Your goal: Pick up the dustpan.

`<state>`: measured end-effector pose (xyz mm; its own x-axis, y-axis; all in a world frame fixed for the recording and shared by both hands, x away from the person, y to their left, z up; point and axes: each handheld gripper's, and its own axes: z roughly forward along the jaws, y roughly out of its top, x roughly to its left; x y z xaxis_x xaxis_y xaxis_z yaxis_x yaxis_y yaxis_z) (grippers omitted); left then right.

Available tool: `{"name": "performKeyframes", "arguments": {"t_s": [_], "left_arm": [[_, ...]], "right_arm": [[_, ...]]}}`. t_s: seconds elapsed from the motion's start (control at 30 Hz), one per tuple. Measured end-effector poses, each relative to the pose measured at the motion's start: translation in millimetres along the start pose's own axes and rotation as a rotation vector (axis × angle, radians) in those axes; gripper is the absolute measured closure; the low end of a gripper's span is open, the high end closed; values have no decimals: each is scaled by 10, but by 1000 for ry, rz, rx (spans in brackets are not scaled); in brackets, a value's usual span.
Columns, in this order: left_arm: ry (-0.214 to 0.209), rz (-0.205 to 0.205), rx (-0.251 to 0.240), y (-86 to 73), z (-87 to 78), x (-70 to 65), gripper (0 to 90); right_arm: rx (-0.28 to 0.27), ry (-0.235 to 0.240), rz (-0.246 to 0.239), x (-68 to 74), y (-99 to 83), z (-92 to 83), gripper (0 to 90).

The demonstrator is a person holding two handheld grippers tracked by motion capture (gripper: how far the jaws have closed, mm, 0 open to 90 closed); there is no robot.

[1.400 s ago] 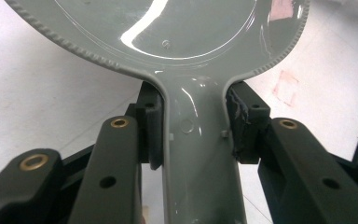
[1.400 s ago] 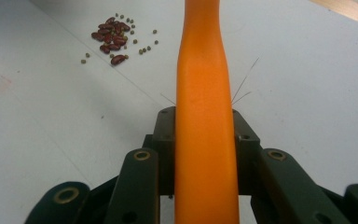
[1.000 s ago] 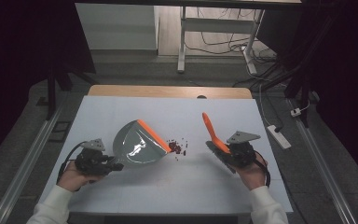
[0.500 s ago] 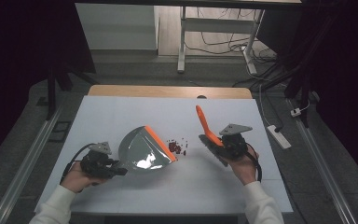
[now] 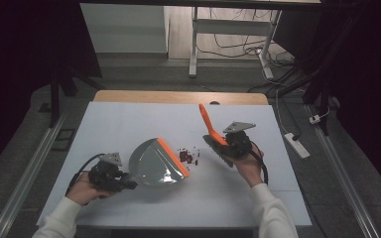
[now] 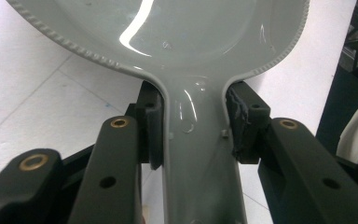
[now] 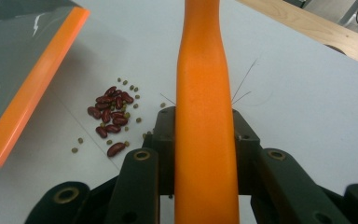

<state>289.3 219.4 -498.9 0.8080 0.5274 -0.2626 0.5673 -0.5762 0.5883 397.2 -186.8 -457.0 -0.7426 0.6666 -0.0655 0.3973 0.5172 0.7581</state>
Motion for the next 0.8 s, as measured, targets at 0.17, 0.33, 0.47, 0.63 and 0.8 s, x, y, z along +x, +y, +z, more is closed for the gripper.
{"name": "performKeyframes", "arguments": {"t_s": [0.17, 0.33, 0.47, 0.63, 0.8], "left_arm": [[-11, 5, 29, 10, 47, -20, 613], [-6, 2, 57, 12, 94, -26, 613], [-10, 8, 69, 18, 121, -36, 613], [-10, 6, 77, 17, 128, -30, 613], [-10, -1, 75, 14, 135, -32, 613]], "right_arm": [[2, 4, 2, -8, 37, 77, 704], [-2, 11, 16, -43, 58, 147, 703], [4, 10, 15, -51, 74, 212, 704], [8, 14, 9, -48, 102, 277, 703], [7, 17, 4, -27, 128, 323, 703]]}}
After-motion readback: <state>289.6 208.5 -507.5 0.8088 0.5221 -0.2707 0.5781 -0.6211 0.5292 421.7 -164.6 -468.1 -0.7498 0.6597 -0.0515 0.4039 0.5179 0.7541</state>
